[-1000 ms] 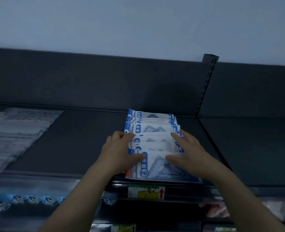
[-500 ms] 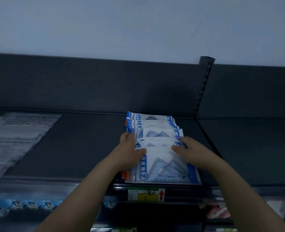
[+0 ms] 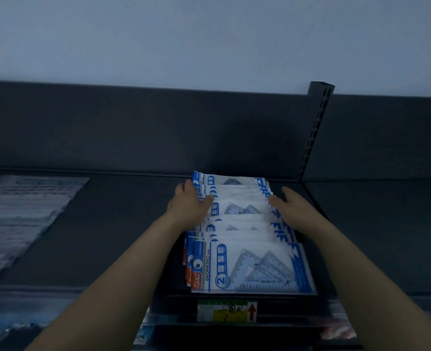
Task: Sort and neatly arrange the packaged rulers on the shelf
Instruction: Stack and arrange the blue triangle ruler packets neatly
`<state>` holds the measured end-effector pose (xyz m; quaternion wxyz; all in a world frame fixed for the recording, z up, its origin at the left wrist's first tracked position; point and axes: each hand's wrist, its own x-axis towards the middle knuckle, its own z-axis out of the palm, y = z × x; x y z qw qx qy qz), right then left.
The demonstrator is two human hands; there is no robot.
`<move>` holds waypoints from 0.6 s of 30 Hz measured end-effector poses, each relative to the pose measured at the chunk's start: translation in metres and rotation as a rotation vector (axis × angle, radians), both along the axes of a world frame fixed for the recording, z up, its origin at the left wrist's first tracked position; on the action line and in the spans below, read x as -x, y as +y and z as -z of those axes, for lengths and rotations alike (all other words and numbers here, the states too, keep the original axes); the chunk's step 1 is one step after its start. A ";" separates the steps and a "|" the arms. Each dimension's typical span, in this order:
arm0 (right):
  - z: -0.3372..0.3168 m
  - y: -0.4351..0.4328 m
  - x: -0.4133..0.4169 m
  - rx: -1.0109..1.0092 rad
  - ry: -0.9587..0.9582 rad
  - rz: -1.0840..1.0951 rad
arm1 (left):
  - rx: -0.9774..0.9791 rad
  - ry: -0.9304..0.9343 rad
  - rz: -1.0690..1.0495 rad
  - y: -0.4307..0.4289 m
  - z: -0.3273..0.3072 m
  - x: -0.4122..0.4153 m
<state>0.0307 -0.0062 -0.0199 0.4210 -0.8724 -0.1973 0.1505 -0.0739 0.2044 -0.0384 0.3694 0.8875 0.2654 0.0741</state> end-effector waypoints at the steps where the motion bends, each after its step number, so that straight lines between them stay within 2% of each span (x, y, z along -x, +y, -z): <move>1: 0.001 0.003 -0.007 -0.007 -0.006 0.028 | -0.009 0.004 -0.015 0.004 -0.003 -0.005; 6: 0.004 0.025 -0.023 -0.094 0.058 0.083 | 0.027 0.090 0.051 0.008 -0.002 -0.030; 11: 0.012 0.030 -0.026 -0.320 0.176 0.062 | -0.032 0.124 0.143 -0.002 0.002 -0.033; 13: 0.010 0.028 -0.022 -0.348 0.237 0.048 | -0.011 0.108 0.173 -0.001 -0.001 -0.031; 15: 0.009 0.024 -0.020 -0.266 0.178 0.015 | -0.017 0.125 0.181 0.002 -0.003 -0.028; 18: 0.004 0.013 -0.014 0.005 -0.132 -0.097 | -0.156 0.172 0.150 0.004 -0.007 -0.018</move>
